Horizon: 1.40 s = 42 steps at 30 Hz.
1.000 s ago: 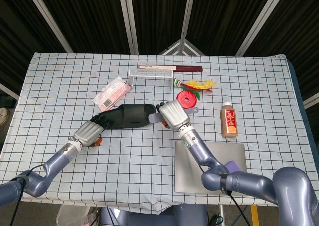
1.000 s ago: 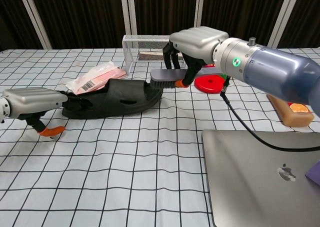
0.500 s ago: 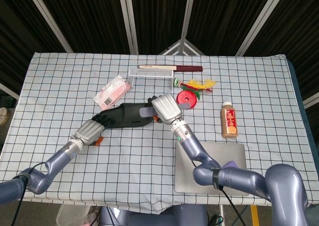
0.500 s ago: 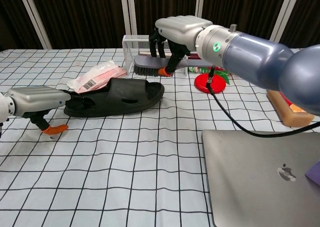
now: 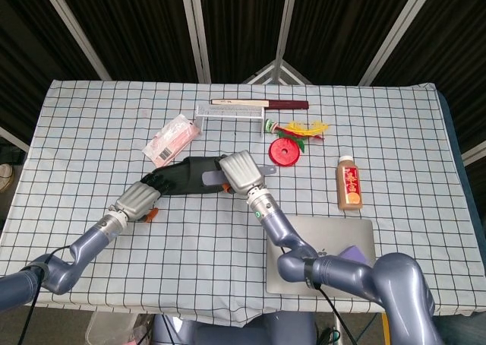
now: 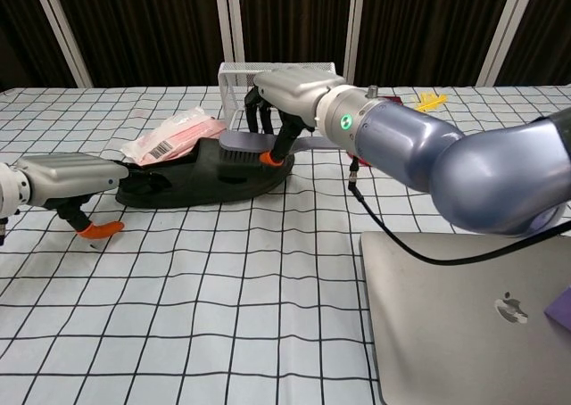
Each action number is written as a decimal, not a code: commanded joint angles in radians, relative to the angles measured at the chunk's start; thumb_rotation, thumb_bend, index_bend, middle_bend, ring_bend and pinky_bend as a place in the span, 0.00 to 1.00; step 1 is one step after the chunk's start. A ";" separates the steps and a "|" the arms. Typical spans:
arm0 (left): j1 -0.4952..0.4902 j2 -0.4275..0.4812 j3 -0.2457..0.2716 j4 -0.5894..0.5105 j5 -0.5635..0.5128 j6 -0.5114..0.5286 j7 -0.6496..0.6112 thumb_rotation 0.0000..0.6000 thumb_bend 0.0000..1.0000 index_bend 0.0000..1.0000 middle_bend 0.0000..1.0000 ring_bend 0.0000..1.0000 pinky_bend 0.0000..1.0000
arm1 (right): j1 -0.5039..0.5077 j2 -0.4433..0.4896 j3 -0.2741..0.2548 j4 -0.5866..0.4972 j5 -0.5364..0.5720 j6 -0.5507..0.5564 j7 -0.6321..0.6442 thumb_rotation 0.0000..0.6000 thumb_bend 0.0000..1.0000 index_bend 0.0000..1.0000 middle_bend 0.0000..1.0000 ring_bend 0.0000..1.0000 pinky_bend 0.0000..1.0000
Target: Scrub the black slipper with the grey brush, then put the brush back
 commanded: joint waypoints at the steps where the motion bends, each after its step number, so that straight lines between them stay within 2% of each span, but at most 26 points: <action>1: -0.004 -0.003 0.003 0.000 0.003 -0.003 -0.006 1.00 0.65 0.05 0.11 0.03 0.01 | 0.012 -0.036 -0.006 0.038 -0.020 0.016 0.008 1.00 0.47 0.87 0.73 0.60 0.71; 10: -0.013 -0.011 0.011 -0.011 0.013 -0.006 -0.022 1.00 0.65 0.05 0.11 0.03 0.01 | 0.026 -0.107 -0.005 0.104 -0.054 0.064 0.012 1.00 0.48 0.87 0.73 0.60 0.70; 22: -0.022 -0.007 0.023 -0.055 0.030 -0.003 -0.043 1.00 0.65 0.05 0.11 0.03 0.01 | 0.024 -0.155 0.001 0.170 -0.086 0.092 0.045 1.00 0.48 0.87 0.73 0.60 0.71; 32: -0.024 0.015 0.041 -0.102 0.062 0.011 -0.062 1.00 0.65 0.05 0.11 0.03 0.01 | 0.006 -0.156 -0.003 0.215 -0.090 0.085 0.046 1.00 0.48 0.87 0.74 0.60 0.71; 42: -0.021 0.029 0.053 -0.108 0.049 0.010 -0.042 1.00 0.65 0.04 0.11 0.03 0.01 | -0.027 -0.128 -0.010 0.243 -0.083 0.074 0.027 1.00 0.48 0.88 0.74 0.61 0.71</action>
